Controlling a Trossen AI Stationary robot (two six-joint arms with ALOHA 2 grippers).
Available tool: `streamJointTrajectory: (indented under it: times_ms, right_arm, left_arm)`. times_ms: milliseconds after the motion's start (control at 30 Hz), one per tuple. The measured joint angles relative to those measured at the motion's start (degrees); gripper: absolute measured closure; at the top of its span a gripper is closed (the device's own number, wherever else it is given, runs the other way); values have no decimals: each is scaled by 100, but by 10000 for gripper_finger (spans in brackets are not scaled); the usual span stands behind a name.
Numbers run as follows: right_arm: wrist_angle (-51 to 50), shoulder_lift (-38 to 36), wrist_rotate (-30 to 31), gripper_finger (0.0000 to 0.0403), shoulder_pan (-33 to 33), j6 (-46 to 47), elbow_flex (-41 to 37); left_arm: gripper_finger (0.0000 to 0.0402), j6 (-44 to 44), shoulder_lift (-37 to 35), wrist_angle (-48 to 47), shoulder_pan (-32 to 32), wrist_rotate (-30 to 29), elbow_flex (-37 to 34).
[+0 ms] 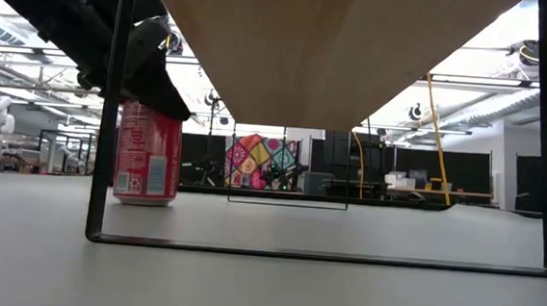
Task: Place canned beverage on shelf
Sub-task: Put the red soda can on the shelf aligned with the other red soda cans
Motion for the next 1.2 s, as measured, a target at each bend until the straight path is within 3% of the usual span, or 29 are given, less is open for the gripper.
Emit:
streamJointTrajectory:
  times_ms: [233, 400, 767, 900, 1200]
  right_arm:
    - [133, 199, 199, 64, -9, -9, 0]
    - [550, 465, 277, 64, -42, -17, -4]
    - [3481, 1077, 269, 64, -91, -2014, -4]
    - [4439, 1350, 267, 64, -278, -2596, -4]
    - [6131, 1684, 269, 64, -749, -3319, 0]
  left_arm:
    - [133, -13, -342, -182, -271, 404, 94]
    - [133, 617, -1037, -504, -615, 435, 520]
    - [133, 3309, -2353, -482, -1854, 600, 1272]
    - [133, 4177, -2497, 285, -2105, 640, 1463]
    - [133, 6223, -2483, 2144, -2257, 1595, 1460]
